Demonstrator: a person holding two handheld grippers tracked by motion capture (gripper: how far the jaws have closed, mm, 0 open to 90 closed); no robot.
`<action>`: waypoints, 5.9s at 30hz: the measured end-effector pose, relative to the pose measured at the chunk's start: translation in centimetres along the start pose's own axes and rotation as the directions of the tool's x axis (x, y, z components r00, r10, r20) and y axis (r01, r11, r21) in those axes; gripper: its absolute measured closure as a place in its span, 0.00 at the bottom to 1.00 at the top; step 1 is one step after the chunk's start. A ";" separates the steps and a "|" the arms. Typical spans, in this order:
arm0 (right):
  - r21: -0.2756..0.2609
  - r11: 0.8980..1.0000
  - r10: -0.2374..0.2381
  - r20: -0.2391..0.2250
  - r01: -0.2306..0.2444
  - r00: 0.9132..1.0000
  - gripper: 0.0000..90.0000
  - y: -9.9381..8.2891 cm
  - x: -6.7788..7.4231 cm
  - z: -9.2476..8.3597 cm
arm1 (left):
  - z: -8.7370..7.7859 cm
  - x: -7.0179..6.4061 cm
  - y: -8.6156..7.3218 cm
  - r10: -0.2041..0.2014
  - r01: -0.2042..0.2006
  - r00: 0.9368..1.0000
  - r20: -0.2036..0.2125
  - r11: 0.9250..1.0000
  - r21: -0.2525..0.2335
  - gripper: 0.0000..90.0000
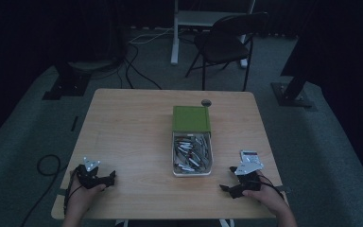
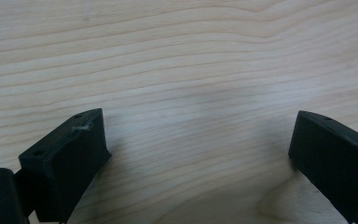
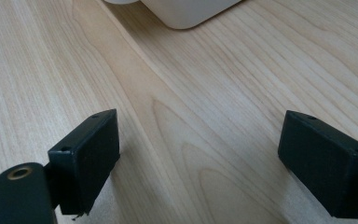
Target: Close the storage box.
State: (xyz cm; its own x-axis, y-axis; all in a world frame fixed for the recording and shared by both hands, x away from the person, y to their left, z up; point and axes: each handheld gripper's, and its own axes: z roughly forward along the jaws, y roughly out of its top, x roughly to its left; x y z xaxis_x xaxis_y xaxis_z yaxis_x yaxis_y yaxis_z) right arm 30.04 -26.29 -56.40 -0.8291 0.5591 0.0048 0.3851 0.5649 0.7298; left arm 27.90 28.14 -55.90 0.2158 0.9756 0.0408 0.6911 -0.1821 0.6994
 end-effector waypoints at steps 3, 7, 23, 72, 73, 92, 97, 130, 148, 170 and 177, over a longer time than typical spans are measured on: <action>-0.017 1.000 0.018 0.001 -0.018 1.000 0.14 0.2 0.0 -0.1 | -0.1 -0.7 0.1 0.039 -0.038 0.999 0.035 0.999 -0.032 0.05; -0.051 0.997 0.062 0.019 -0.061 0.998 0.14 0.7 0.0 -0.5 | -0.4 -1.6 0.6 0.070 -0.066 0.995 0.075 0.996 -0.052 0.05; -0.121 0.990 0.079 0.052 -0.072 0.996 0.14 1.9 0.0 -1.4 | -0.9 -6.7 2.4 0.186 -0.159 0.956 0.227 0.979 -0.131 0.05; -0.267 0.957 0.130 0.039 -0.115 0.991 0.14 6.2 0.4 -0.6 | 0.0 -15.3 7.9 0.370 -0.231 0.843 0.390 0.905 -0.358 0.05; -0.267 0.957 0.133 0.040 -0.117 0.990 0.14 6.2 0.4 -0.6 | 0.2 -15.3 8.0 0.372 -0.236 0.844 0.386 0.905 -0.355 0.05; -0.266 0.954 0.151 0.040 -0.135 0.988 0.14 6.4 0.0 -0.1 | 1.0 -15.0 8.8 0.339 -0.210 0.857 0.387 0.917 -0.339 0.05; -0.268 0.954 0.155 0.045 -0.138 0.987 0.14 6.5 -0.1 -0.1 | 1.2 -15.0 8.9 0.329 -0.200 0.859 0.392 0.921 -0.335 0.05; -0.260 0.955 0.169 0.077 -0.144 0.983 0.14 7.4 -1.0 0.6 | 2.1 -14.7 9.9 0.305 -0.185 0.875 0.376 0.928 -0.322 0.05; -0.267 0.954 0.171 0.094 -0.140 0.981 0.13 8.4 -1.5 0.9 | 2.8 -14.3 10.7 0.279 -0.161 0.881 0.381 0.936 -0.314 0.05; -0.278 0.946 0.210 0.134 -0.167 0.969 0.13 9.5 -3.1 1.5 | 3.8 -14.2 12.3 0.264 -0.152 0.892 0.367 0.940 -0.307 0.05; -0.287 0.941 0.228 0.147 -0.179 0.962 0.13 9.7 -3.4 1.8 | 4.2 -14.1 12.8 0.258 -0.146 0.894 0.366 0.940 -0.307 0.05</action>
State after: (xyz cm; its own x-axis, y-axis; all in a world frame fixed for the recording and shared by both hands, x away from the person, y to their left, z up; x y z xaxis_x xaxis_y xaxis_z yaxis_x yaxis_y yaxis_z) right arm 37.36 -21.64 -50.56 -0.6503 0.7564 0.0703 0.3946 0.2573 0.8821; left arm 36.60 11.54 -50.58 0.6235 0.7806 -0.0438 0.4068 -0.2761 0.8708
